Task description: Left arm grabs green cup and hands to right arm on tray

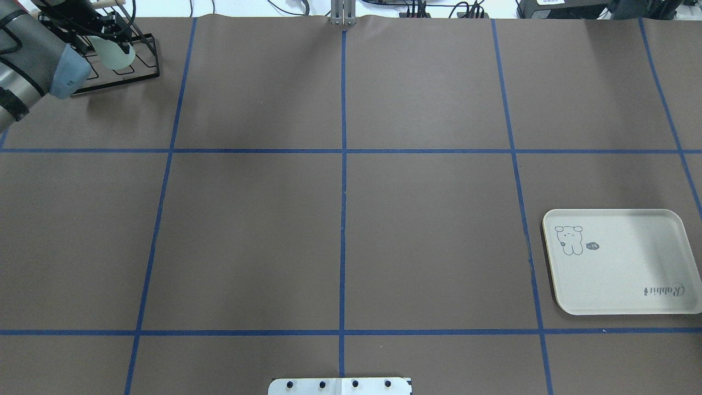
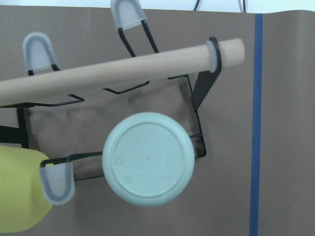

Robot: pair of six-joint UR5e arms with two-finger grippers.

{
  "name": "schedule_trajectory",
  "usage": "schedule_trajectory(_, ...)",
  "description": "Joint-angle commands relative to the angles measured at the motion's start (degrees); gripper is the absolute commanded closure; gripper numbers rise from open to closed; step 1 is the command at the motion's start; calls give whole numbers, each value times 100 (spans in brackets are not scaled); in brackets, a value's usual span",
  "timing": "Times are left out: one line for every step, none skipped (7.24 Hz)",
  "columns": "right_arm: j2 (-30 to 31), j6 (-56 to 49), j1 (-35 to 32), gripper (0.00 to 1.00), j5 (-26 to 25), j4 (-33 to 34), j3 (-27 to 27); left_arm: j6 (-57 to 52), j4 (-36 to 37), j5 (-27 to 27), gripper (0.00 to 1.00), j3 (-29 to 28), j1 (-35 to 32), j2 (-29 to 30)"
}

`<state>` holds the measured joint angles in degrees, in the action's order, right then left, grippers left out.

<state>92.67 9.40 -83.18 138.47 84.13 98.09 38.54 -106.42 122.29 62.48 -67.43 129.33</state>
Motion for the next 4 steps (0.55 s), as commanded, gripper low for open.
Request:
schedule_trajectory(-3, 1, 29, 0, 22, 6, -9, 545, -299, -328, 8, -341, -7, 222)
schedule_trajectory(-3, 1, 47, 0, 22, -2, 0, 619, -335, -346, 8, -429, -15, 285)
schedule_trajectory(-3, 1, 47, 0, 22, -2, 0, 620, -431, -347, 8, -473, -15, 277)
schedule_trajectory(-3, -8, 47, 0, 22, -2, 0, 611, -545, -355, 6, -578, -15, 277)
